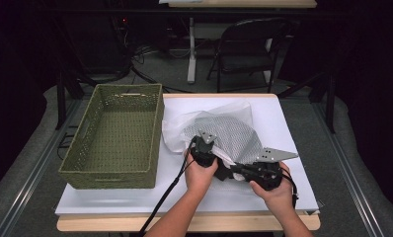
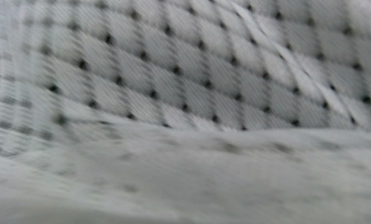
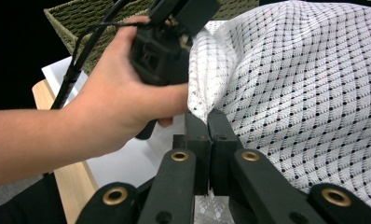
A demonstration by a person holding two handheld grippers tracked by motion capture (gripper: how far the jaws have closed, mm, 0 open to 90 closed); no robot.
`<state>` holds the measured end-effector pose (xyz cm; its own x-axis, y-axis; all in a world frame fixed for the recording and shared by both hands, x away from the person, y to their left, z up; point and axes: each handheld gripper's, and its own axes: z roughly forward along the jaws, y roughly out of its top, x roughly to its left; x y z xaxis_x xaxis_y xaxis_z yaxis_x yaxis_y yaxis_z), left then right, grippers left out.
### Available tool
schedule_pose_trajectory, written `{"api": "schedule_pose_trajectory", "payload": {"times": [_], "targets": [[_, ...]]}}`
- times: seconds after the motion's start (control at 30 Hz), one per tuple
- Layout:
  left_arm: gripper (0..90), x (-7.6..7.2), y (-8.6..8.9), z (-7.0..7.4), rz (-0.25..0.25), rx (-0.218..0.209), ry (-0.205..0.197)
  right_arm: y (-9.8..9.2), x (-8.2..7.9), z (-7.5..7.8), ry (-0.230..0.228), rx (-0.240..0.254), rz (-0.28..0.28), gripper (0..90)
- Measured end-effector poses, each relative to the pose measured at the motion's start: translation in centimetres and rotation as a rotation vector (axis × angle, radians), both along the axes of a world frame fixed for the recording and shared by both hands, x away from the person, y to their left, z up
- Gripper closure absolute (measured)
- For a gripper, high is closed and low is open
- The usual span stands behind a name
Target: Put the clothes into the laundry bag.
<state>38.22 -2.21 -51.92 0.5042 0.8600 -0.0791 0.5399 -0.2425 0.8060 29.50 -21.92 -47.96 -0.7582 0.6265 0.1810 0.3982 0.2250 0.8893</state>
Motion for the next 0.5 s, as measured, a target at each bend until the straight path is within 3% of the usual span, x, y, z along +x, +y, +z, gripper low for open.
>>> {"api": "schedule_pose_trajectory", "payload": {"times": [0.07, 0.1, 0.13, 0.23, 0.37, 0.4, 0.5], "targets": [[79.4, 0.6, -0.3, -0.4, -0.012, 0.041, 0.007, 0.0, 0.1, -0.1, -0.003, -0.008, -0.008, 89.1], [78.7, 0.9, -0.5, -0.8, -0.018, 0.069, 0.036, 0.0, 0.2, -0.3, -0.004, -0.016, -0.014, 89.0], [77.4, 1.1, -0.6, -1.3, -0.025, 0.071, 0.061, 0.0, 0.3, -0.4, 0.004, -0.017, -0.013, 89.0], [69.2, 0.7, -0.4, -1.5, -0.045, 0.065, 0.051, -0.2, 0.5, -0.9, 0.016, -0.018, -0.023, 89.0], [50.9, -0.8, 0.4, -0.5, -0.103, 0.042, 0.068, -0.6, 0.8, -1.0, 0.018, -0.006, -0.036, 88.9], [46.9, -1.6, 0.6, -0.2, -0.115, 0.011, 0.072, -0.7, 0.8, -1.0, 0.017, -0.001, -0.038, 88.9], [37.2, -3.1, 1.0, 0.3, -0.158, -0.03, 0.076, -1.2, 1.0, -0.9, 0.019, 0.013, -0.046, 88.9]]}}
